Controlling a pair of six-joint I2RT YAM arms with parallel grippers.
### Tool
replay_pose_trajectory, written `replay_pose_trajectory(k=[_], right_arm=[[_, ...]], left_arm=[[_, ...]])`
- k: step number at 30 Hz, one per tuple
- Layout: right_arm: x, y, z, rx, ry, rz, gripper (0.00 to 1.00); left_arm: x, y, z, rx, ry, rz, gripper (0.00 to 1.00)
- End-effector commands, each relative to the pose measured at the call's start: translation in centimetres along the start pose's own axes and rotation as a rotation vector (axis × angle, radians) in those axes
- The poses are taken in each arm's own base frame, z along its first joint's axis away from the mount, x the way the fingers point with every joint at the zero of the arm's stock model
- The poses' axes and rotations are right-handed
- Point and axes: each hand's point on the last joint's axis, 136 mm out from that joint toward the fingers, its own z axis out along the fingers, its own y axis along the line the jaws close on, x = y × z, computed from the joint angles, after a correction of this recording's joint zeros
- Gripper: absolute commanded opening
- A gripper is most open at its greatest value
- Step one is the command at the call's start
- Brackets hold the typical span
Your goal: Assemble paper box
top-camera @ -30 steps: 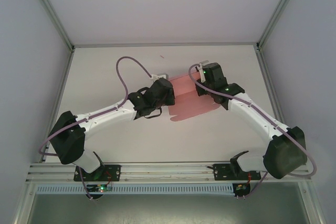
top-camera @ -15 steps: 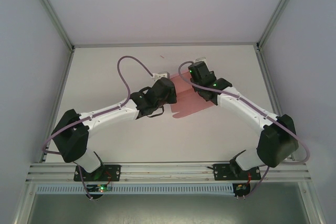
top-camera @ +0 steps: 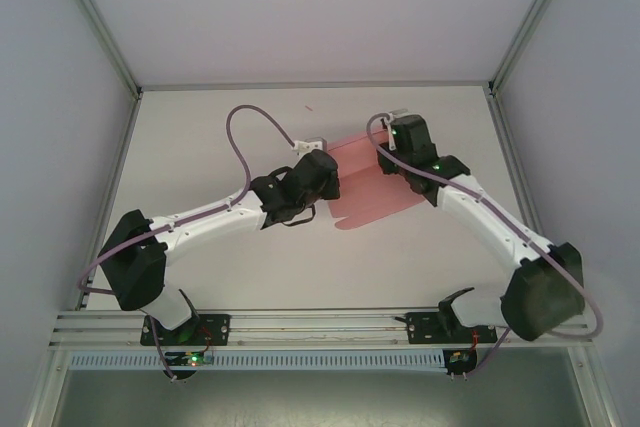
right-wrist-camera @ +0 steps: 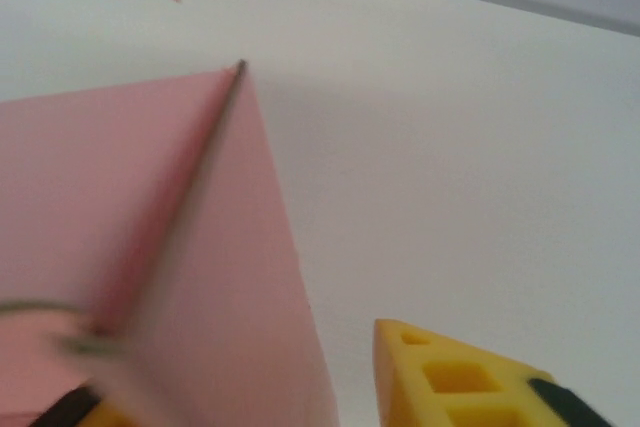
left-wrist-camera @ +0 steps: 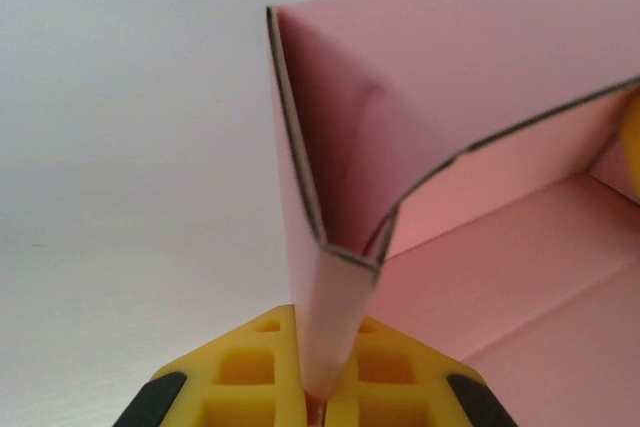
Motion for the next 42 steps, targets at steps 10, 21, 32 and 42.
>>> replay_pose_trajectory(k=[10,21,32,42], right_arm=[[-1.9,3.0,-4.7,-0.249,-0.152,-0.052,0.56],[1.9,4.7,-3.3,-0.331,0.005,-0.083,0.43],[0.8,4.7,-2.3,-0.336,-0.006,-0.046,0.31],[2.3,5.2,-1.2,-0.371,0.059,-0.039,0.33]], left_arm=[[0.2,2.3,-1.4,-0.123,-0.001,0.018,0.00],[-0.1,1.9,-1.8,-0.093,-0.010,0.012,0.00],[-0.1,1.8,-2.2,-0.082,-0.011,0.016,0.00],[-0.5,1.6,-2.7,-0.059,-0.028,0.015,0.00]])
